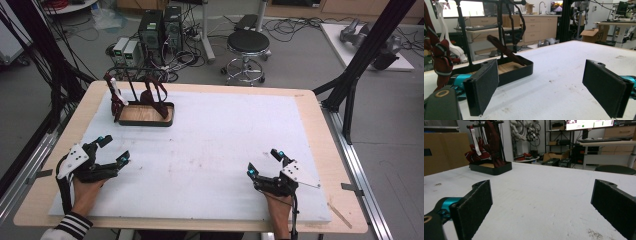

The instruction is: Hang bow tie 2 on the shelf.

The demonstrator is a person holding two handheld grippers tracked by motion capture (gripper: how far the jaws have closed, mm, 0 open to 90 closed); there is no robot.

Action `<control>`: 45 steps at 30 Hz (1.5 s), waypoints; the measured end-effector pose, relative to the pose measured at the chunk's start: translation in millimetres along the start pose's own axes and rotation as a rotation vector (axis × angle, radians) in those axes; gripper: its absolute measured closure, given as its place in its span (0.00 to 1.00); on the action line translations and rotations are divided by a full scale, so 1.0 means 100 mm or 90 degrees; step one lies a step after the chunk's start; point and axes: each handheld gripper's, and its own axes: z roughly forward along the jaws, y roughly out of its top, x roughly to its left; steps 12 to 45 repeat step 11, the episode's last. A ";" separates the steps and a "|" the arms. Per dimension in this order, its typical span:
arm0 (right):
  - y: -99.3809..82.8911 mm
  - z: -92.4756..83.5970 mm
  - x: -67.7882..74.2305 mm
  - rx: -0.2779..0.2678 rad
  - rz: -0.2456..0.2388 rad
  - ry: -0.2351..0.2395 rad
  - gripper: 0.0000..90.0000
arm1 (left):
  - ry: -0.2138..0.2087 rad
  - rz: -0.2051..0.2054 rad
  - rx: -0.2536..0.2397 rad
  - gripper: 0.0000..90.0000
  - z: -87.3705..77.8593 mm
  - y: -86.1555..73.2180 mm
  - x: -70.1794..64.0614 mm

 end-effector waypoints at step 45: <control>0.00 -0.01 0.01 -0.007 -0.007 -0.001 0.03 | 0.018 -0.011 -0.004 0.16 -0.01 -0.12 0.00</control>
